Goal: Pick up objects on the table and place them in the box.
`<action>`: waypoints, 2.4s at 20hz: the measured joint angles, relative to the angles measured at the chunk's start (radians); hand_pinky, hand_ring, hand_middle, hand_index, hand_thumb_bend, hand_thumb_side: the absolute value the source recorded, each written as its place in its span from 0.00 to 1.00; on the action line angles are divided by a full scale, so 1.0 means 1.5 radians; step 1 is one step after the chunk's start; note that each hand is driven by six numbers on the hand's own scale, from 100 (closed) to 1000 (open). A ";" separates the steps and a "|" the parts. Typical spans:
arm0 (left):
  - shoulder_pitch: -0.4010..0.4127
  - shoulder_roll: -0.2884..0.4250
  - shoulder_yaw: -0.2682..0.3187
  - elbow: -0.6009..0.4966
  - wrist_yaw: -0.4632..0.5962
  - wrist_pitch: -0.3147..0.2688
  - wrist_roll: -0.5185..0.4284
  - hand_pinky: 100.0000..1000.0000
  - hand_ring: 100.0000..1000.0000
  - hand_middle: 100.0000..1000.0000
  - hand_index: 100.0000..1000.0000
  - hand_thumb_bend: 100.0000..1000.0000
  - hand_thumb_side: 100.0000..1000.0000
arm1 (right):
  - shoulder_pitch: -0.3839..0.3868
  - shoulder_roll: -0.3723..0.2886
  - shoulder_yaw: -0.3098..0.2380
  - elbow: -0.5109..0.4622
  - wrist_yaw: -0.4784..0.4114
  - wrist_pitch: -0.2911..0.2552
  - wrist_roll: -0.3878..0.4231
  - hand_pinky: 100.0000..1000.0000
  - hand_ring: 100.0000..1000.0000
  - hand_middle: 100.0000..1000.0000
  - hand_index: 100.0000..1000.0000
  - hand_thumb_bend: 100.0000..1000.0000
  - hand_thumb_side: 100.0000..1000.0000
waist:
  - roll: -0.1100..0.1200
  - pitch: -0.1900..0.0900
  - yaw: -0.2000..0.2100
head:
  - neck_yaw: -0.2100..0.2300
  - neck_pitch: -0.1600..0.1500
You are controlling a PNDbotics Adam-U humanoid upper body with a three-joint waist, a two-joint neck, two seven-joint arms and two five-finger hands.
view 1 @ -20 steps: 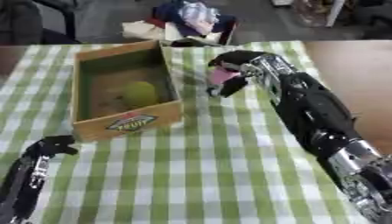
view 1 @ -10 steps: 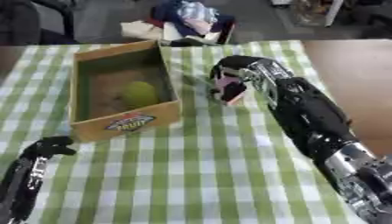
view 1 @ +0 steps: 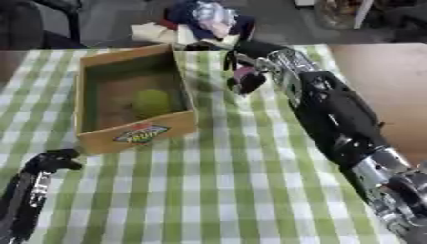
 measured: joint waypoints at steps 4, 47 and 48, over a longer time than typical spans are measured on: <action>0.000 0.000 0.000 0.000 0.000 0.000 0.000 0.85 0.58 0.61 0.72 0.00 0.92 | -0.023 0.004 0.000 -0.019 -0.010 0.000 0.000 0.40 0.36 0.56 0.72 0.00 0.02 | -0.001 -0.001 0.003 | -0.003 -0.002; -0.001 0.000 0.004 0.000 0.006 -0.002 0.005 0.85 0.57 0.61 0.72 0.00 0.91 | 0.069 -0.016 0.041 -0.406 -0.411 0.034 -0.197 0.45 0.59 0.76 0.88 0.00 0.24 | 0.010 0.004 -0.016 | 0.008 -0.011; -0.001 0.000 0.004 0.000 0.006 -0.002 0.006 0.85 0.57 0.61 0.72 0.00 0.91 | 0.080 -0.028 0.041 -0.427 -0.434 0.042 -0.200 0.45 0.59 0.76 0.88 0.00 0.25 | 0.010 0.003 -0.018 | 0.010 -0.010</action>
